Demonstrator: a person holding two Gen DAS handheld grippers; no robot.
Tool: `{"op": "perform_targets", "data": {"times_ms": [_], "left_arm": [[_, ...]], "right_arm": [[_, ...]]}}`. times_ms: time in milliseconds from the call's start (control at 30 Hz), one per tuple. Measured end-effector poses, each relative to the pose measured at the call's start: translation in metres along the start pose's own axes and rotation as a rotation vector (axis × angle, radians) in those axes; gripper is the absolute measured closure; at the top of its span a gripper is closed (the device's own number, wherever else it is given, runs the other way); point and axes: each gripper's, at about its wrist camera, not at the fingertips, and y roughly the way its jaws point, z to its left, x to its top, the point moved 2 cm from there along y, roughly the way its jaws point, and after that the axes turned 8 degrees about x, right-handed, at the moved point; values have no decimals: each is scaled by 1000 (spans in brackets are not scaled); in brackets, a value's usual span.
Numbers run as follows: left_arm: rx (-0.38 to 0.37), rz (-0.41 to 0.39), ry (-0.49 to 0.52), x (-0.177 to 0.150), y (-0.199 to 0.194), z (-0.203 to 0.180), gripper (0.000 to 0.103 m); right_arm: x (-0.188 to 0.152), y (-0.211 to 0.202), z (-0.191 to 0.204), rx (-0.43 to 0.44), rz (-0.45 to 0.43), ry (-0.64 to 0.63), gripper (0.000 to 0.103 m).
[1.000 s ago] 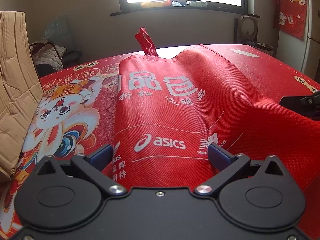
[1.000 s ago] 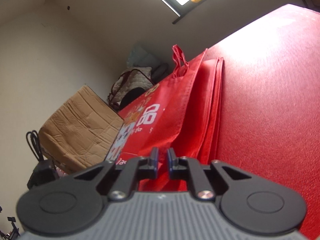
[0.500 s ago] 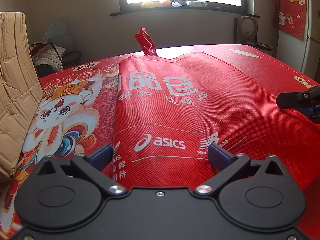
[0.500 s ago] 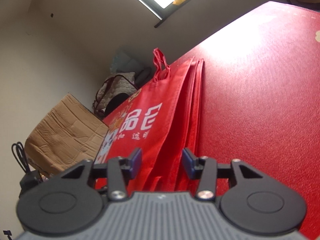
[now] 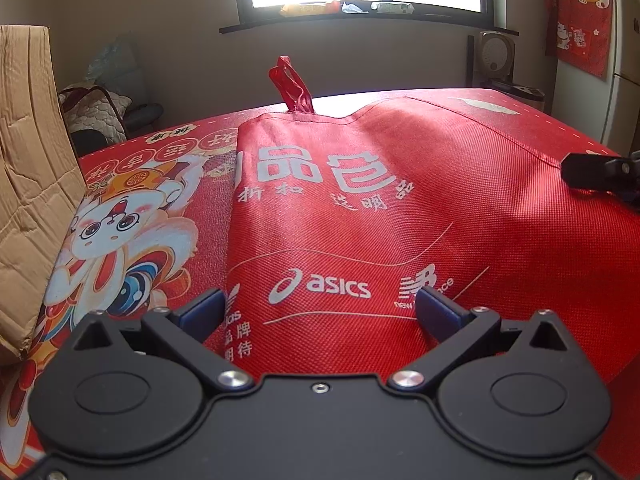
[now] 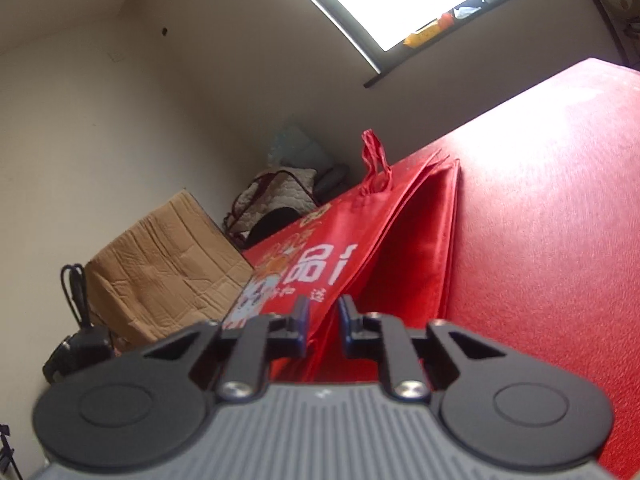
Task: Fold shopping bag
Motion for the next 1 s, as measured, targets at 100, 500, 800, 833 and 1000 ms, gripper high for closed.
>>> {"op": "perform_targets", "data": {"times_ms": [100, 500, 800, 833, 1000], "left_arm": [[4, -3, 8, 0, 1, -1, 0], [8, -12, 23, -1, -3, -5, 0], [3, -15, 30, 0, -2, -3, 0], [3, -15, 31, -1, -2, -4, 0], [15, -21, 47, -1, -3, -6, 0]], "right_arm": [[1, 1, 0, 20, 17, 10, 88], [-8, 14, 2, -47, 57, -18, 88], [-1, 5, -1, -205, 77, -75, 89], [-2, 7, -5, -213, 86, -70, 89], [-5, 12, -6, -226, 91, -69, 86]]}}
